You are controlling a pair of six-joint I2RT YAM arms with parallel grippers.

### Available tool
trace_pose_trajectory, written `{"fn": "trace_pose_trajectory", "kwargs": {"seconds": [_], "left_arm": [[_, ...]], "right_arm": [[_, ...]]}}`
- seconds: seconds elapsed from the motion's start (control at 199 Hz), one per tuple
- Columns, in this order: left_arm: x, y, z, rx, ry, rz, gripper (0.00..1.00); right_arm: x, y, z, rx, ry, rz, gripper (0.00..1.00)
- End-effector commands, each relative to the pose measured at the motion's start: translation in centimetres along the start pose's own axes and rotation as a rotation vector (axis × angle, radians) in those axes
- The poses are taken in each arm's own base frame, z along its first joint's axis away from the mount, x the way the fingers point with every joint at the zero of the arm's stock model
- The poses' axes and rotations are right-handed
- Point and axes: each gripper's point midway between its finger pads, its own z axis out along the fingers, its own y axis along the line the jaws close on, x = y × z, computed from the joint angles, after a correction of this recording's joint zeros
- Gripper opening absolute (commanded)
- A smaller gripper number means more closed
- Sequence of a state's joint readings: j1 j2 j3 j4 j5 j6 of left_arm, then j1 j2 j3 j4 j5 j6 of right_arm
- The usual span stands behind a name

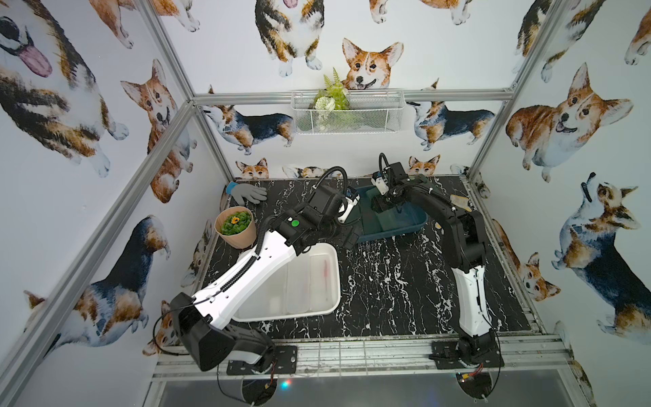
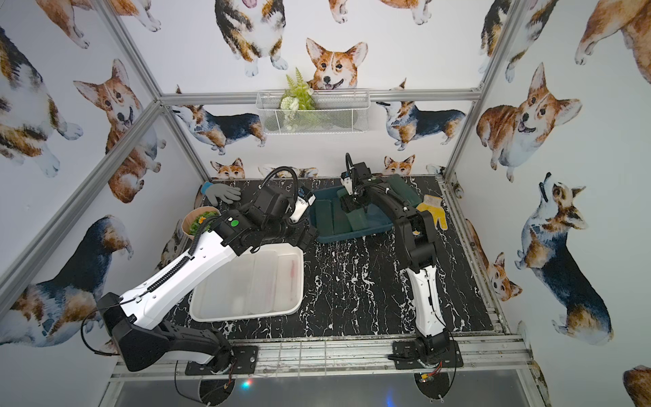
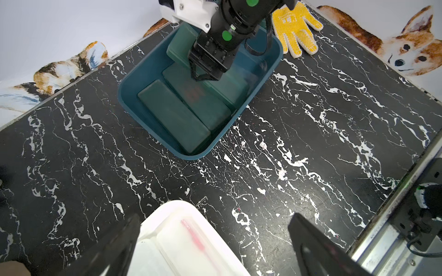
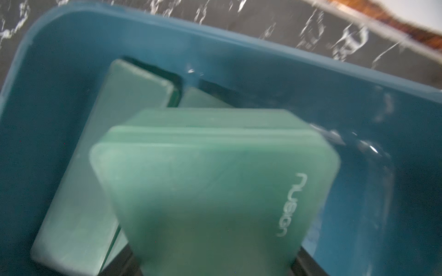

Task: Place the pencil cases by color into the storage box
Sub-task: Move the storage box to the center of the board, then place the pencil case at the storage box.

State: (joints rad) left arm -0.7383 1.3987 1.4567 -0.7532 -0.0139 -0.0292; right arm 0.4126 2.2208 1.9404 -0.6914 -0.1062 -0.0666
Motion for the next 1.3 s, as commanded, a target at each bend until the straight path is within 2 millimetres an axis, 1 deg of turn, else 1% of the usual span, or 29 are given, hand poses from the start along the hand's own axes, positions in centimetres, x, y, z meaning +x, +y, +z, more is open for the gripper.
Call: {"fn": "trace_pose_trajectory", "kwargs": {"seconds": [0.0,0.045,0.135,0.246,0.321,0.446,0.551,0.777,0.967,1.043,1.298], "left_arm": [[-0.4,0.1,-0.4,0.008,-0.035,-0.011,1.0],[-0.3,0.2,-0.4,0.008,-0.038,-0.014,1.0],[-0.2,0.1,-0.3,0.011,-0.038,-0.016,1.0],[-0.4,0.1,-0.3,0.011,-0.047,-0.017,1.0],[-0.6,0.2,-0.2,0.009,-0.053,-0.018,1.0],[-0.8,0.3,-0.1,0.006,-0.064,-0.021,1.0],[-0.8,0.3,0.0,0.007,-0.072,-0.029,1.0],[-0.6,0.2,-0.1,0.01,-0.082,-0.046,1.0],[-0.5,0.5,-0.5,-0.003,-0.089,-0.052,1.0],[-0.4,0.5,-0.5,-0.004,-0.09,-0.055,1.0],[-0.5,0.5,-0.5,-0.004,-0.096,-0.07,1.0]], "right_arm": [[1.6,0.5,-1.2,-0.015,0.041,0.109,0.64],[1.6,0.5,-1.6,-0.008,0.025,0.13,0.64],[1.4,-0.2,-2.5,0.029,0.003,0.186,0.64],[1.1,-0.9,-3.8,0.074,-0.02,0.287,0.64],[1.3,-1.3,-4.2,0.1,-0.017,0.365,0.64],[1.9,-1.1,-4.3,0.097,0.005,0.485,0.64],[2.7,-1.3,-4.0,0.121,0.035,0.551,0.64],[3.7,-2.5,-3.0,0.146,0.072,0.567,0.64],[4.9,-3.2,-1.6,0.15,0.111,0.578,0.64],[5.3,-3.8,-1.1,0.151,0.123,0.613,0.64],[5.1,-3.7,0.6,0.126,0.153,0.675,0.64]]}}
